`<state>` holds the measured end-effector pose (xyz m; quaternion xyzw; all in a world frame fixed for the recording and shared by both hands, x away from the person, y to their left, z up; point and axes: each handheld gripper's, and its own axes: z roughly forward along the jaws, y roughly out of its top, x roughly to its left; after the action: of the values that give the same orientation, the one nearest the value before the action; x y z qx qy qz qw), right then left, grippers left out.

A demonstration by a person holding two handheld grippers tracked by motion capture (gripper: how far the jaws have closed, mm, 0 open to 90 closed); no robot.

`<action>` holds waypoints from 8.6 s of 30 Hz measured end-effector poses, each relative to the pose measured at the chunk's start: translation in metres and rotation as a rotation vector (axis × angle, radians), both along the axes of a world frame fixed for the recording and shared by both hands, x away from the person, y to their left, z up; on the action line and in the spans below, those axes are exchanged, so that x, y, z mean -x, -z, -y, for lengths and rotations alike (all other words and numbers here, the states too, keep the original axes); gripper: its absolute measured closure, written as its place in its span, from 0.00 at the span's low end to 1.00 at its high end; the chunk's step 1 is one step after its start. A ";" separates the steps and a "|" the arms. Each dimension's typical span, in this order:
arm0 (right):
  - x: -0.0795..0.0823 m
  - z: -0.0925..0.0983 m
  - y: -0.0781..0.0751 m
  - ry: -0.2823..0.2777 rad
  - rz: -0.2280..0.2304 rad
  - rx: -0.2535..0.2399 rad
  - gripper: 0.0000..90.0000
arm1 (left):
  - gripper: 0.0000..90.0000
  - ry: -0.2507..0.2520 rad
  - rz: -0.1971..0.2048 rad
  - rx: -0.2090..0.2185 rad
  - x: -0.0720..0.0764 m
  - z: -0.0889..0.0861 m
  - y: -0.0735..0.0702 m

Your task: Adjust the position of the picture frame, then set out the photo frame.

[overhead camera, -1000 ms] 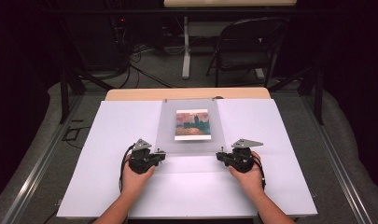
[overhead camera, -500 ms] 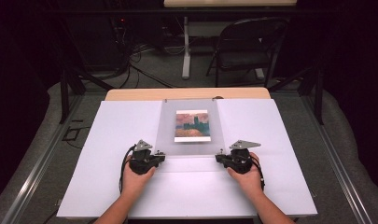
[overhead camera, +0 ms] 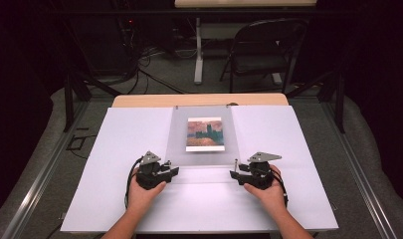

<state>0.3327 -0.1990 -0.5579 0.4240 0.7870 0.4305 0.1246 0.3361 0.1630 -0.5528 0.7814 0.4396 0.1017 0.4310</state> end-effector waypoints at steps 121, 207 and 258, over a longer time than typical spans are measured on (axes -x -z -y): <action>-0.170 -0.019 -0.029 0.206 -0.147 -0.033 0.45 | 0.43 -0.244 -0.200 0.077 -0.168 0.011 -0.016; -0.178 -0.013 -0.020 0.211 -0.262 -0.167 0.37 | 0.40 -0.221 -0.283 0.190 -0.175 0.004 -0.011; -0.136 -0.013 -0.080 0.173 -0.083 -0.088 0.50 | 0.59 -0.186 -0.154 0.189 -0.135 -0.008 -0.071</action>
<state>0.4686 -0.1855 -0.4780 0.5130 0.7322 0.4342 0.1099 0.4708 0.1706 -0.4815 0.6989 0.5494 0.0390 0.4563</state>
